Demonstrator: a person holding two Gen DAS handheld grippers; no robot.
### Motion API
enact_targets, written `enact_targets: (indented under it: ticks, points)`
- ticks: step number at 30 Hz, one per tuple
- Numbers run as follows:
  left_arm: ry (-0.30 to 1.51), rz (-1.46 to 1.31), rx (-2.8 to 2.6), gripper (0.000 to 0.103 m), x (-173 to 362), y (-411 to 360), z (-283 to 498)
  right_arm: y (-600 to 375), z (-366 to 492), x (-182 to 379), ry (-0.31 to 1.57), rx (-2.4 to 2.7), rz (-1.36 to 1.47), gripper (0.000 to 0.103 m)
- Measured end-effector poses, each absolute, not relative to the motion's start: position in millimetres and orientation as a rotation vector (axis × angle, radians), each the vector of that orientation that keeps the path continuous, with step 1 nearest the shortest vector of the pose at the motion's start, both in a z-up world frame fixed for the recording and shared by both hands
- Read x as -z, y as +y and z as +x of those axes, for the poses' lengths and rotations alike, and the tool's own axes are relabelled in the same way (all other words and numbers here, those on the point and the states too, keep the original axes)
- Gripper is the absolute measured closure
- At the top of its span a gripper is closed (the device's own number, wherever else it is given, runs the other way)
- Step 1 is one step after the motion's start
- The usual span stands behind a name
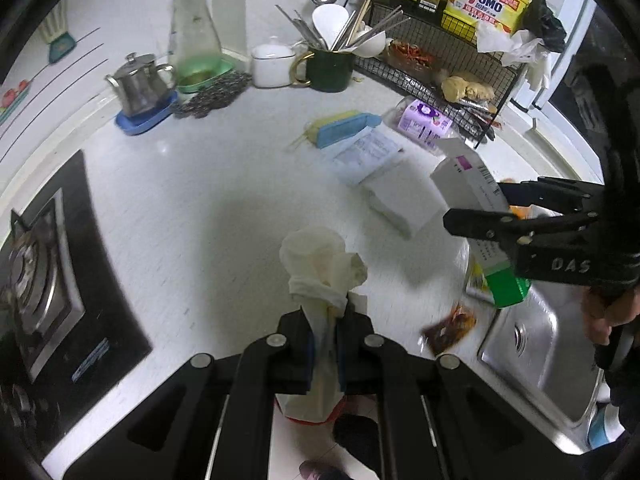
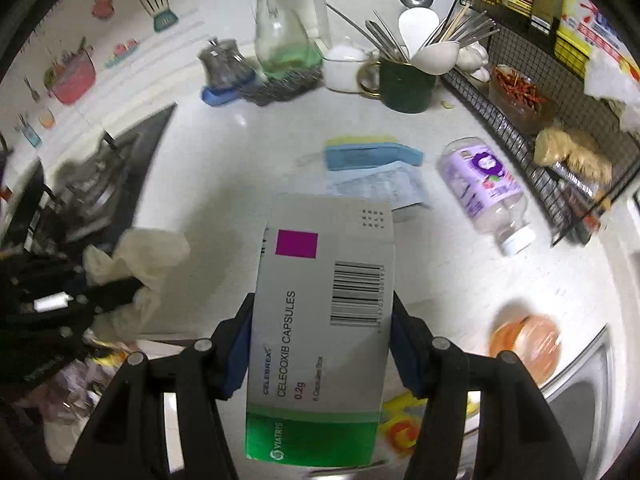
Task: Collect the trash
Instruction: 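Lower the tissue into the red bucket and open the left tool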
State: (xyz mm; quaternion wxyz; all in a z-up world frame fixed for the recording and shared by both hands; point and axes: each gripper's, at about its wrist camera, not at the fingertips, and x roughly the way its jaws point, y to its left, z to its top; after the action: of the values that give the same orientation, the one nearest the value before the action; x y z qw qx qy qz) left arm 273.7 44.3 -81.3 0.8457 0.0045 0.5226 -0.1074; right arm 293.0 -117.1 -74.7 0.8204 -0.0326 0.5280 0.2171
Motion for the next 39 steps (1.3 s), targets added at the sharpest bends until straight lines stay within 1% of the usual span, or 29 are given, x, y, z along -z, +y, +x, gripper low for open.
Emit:
enact_targets:
  ticks: [6,12,19,23,28,32,39]
  points:
    - [1.110,0.019,0.225,0.096,85,74,222,-85,244,72,1.106,-0.484,-0.026,0.046]
    - [1.127,0.017,0.220,0.096,98,106,159,-48,184,80,1.094,-0.466,-0.052,0.046]
    - [1.167,0.016,0.250,0.096,130,131,102,-24,124,98,1.096,-0.433,-0.036,0.046]
    - [1.204,0.023,0.262,0.096,162,133,87,-8,92,121,1.104,-0.425,-0.052,0.046]
    - [1.248,0.007,0.305,0.096,214,128,80,-4,78,158,1.097,-0.404,-0.075,0.046]
    - [1.290,0.012,0.317,0.096,274,121,81,-7,78,215,1.143,-0.389,-0.081,0.046]
    - [1.309,0.008,0.350,0.096,385,105,97,-13,89,307,1.143,-0.376,-0.110,0.046]
